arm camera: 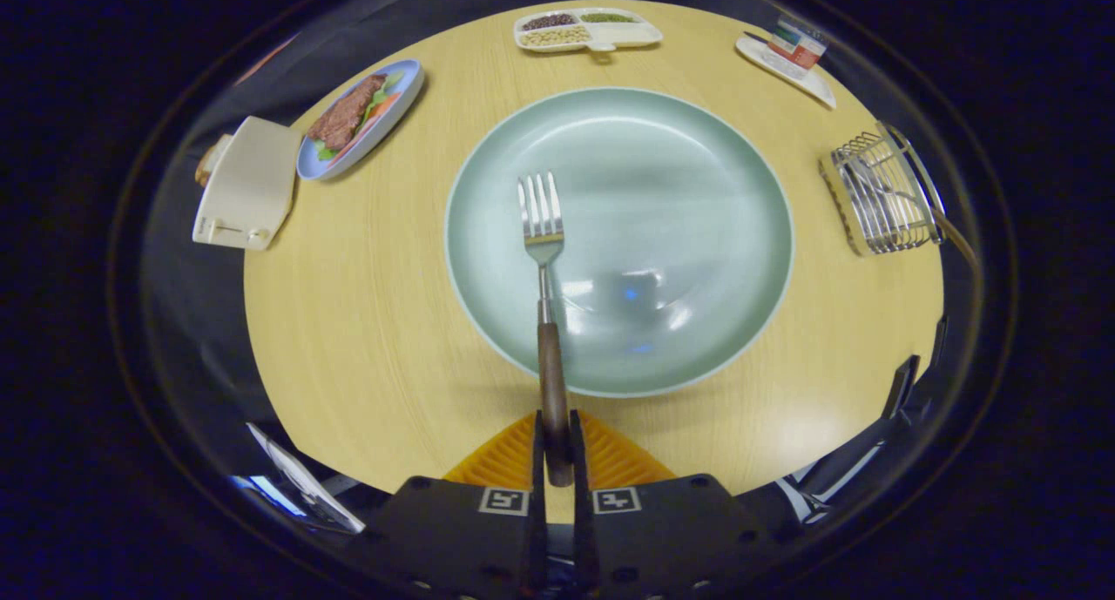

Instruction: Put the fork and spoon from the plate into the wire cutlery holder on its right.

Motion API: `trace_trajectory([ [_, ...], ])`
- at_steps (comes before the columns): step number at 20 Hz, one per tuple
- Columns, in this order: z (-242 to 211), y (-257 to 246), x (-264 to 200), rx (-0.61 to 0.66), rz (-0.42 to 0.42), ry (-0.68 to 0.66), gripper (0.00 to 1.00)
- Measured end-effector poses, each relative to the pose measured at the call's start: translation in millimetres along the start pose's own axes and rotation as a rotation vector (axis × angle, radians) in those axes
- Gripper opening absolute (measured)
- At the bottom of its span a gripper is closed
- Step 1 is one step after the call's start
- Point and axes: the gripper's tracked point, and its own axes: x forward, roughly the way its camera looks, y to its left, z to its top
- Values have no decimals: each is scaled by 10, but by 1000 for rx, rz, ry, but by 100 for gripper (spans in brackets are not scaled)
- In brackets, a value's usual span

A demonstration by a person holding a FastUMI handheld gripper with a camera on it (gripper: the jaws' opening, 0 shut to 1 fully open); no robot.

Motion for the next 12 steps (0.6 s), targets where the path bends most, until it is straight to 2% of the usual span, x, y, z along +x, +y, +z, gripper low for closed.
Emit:
trace_trajectory([
  [1, -179, 32, -48, 10, 13, 3, 13],
  [2, -2, 16, -51, 4, 15, 5, 3],
  [5, -28, -52, -86, 0, 15, 8, 0],
  [12, -61, -148, -610, -9, 87, -9, 0],
])
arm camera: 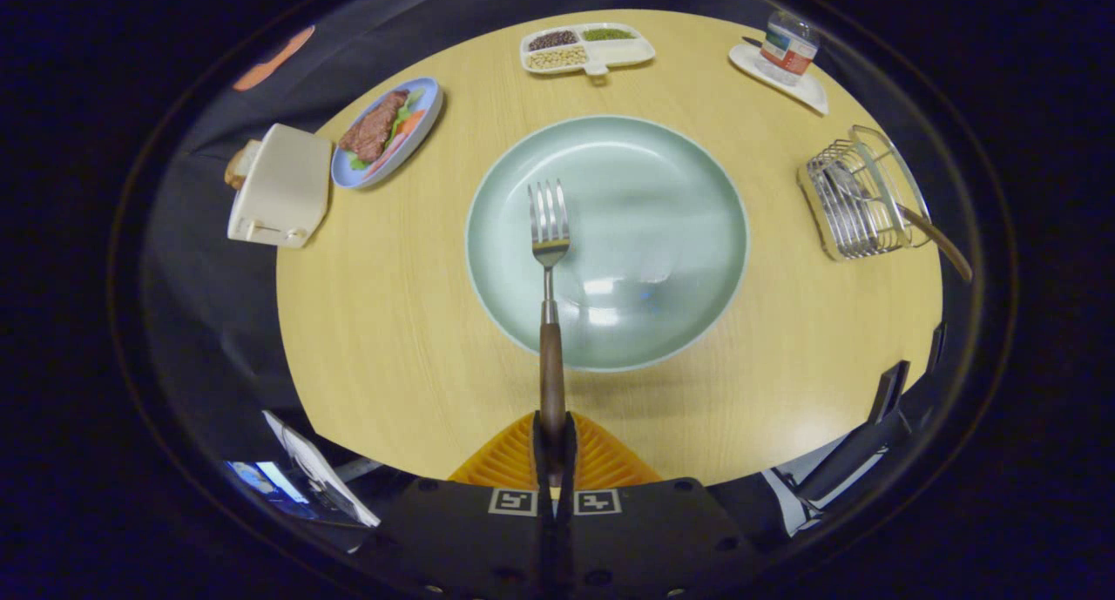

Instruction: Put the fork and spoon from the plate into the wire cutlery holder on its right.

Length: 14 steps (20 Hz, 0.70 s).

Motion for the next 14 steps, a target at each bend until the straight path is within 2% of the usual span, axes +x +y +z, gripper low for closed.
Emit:
trace_trajectory([
  [6, 39, -217, -662, 16, 62, -35, 0],
  [10, 171, -693, -1124, 44, 62, -77, 0],
  [14, 259, -1357, -1477, 76, 27, -98, 0],
])
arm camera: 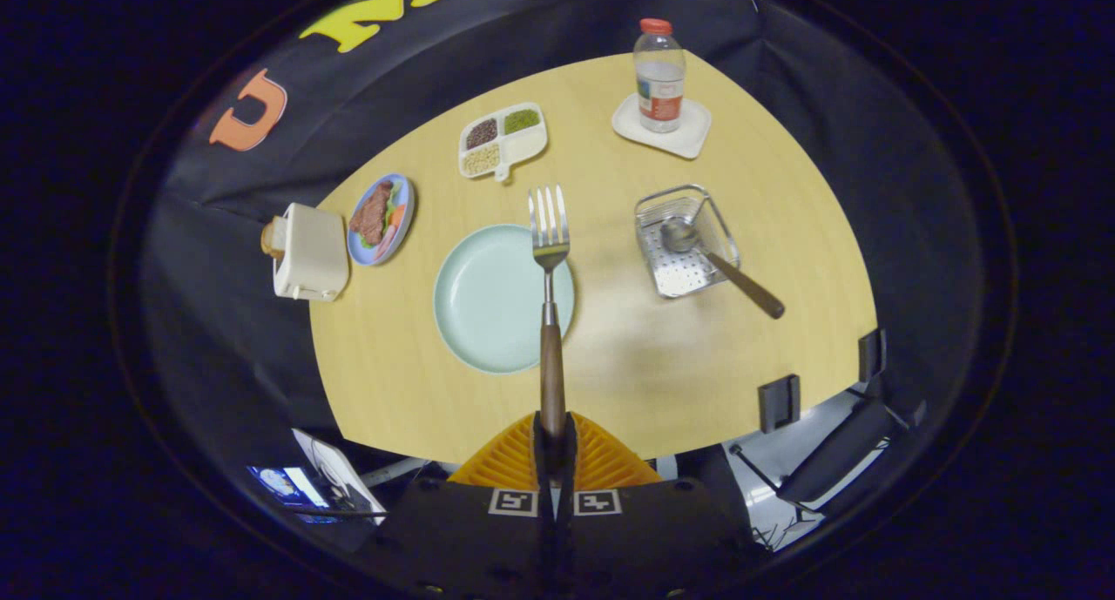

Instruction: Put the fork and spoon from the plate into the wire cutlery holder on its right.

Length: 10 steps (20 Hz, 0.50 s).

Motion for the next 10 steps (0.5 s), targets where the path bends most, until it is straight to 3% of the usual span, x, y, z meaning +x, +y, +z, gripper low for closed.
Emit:
trace_trajectory([
  [3, 56, -378, -84, 15, -18, 17, 0],
  [10, 63, -733, 62, 40, -12, 134, 0],
])
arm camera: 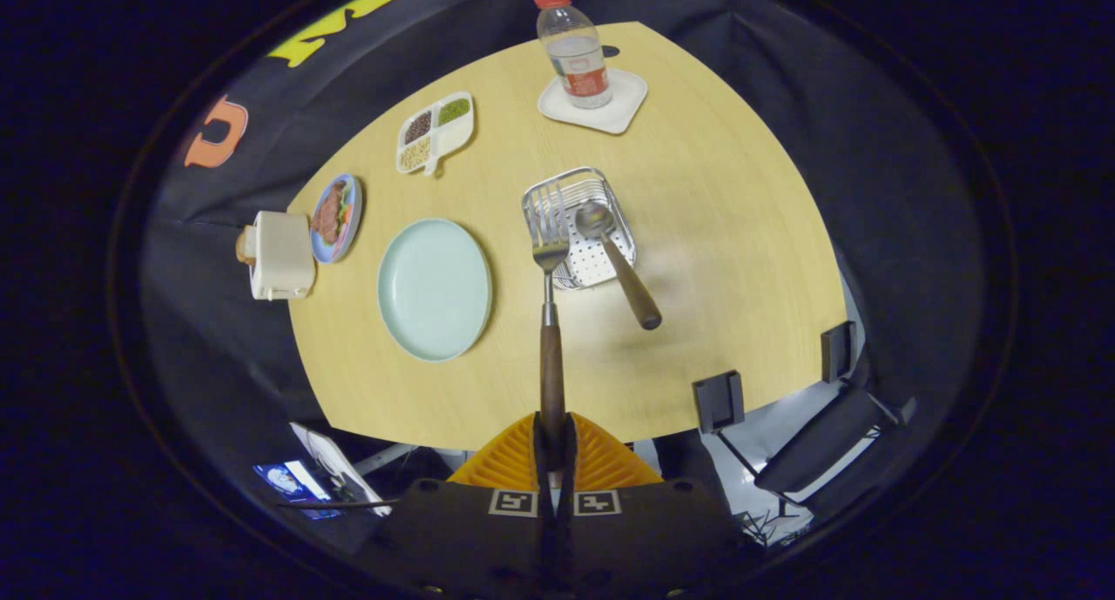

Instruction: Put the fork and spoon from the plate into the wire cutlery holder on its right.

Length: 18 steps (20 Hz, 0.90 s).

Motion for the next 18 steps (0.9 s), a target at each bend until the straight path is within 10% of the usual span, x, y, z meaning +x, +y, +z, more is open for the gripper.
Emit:
trace_trajectory([
  [11, 260, -51, 137, 21, 47, 62, 11],
  [16, 361, 93, 48, -37, 55, -32, 89],
  [18, 414, 100, -22, -66, 49, -79, 97],
])
